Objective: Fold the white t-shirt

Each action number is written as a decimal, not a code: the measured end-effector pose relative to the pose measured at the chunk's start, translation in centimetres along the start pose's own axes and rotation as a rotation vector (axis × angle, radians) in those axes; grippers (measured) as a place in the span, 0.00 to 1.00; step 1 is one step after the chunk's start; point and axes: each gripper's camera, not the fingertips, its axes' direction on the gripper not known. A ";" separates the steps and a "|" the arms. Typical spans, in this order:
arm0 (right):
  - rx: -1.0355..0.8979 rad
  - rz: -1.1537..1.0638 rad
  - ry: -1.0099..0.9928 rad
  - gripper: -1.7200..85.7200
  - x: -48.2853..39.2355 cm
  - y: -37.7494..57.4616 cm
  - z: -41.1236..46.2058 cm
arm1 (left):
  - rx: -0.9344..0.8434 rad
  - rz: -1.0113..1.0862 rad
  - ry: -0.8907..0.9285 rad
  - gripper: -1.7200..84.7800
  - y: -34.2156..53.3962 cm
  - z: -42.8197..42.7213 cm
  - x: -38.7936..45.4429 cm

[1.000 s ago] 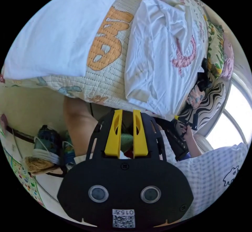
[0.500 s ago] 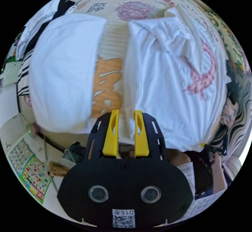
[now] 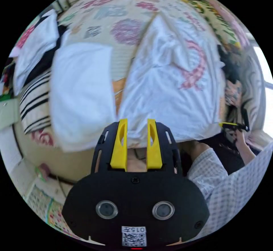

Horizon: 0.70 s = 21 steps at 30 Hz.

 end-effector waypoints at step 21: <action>0.012 0.298 -0.115 0.02 6.1 6.7 -6.2 | -0.358 -0.015 -0.086 0.09 -5.3 13.4 9.7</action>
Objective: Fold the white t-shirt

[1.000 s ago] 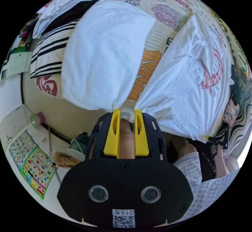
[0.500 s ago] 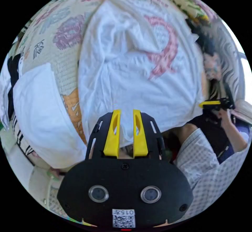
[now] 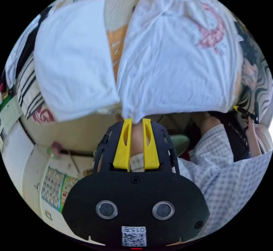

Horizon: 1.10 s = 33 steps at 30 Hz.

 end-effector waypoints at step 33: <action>0.581 -0.217 -0.539 0.02 -1.8 -10.0 -13.2 | 0.120 0.661 -0.056 0.06 -48.8 -2.8 50.6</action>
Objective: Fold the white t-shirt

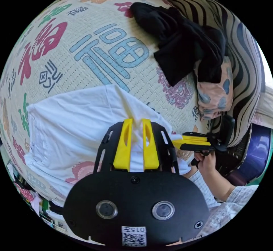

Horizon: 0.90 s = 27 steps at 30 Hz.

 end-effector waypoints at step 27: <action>0.025 -0.112 0.217 0.02 0.7 -8.8 1.0 | 0.134 -0.285 0.552 0.17 -8.6 -3.2 -9.6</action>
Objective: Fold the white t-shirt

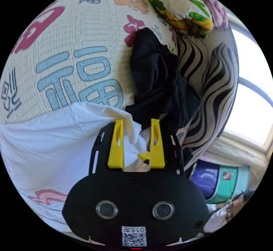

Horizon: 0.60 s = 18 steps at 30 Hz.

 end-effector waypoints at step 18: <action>0.101 0.117 0.017 0.03 3.2 1.2 7.3 | 0.184 0.182 0.469 0.14 17.1 -13.5 -2.9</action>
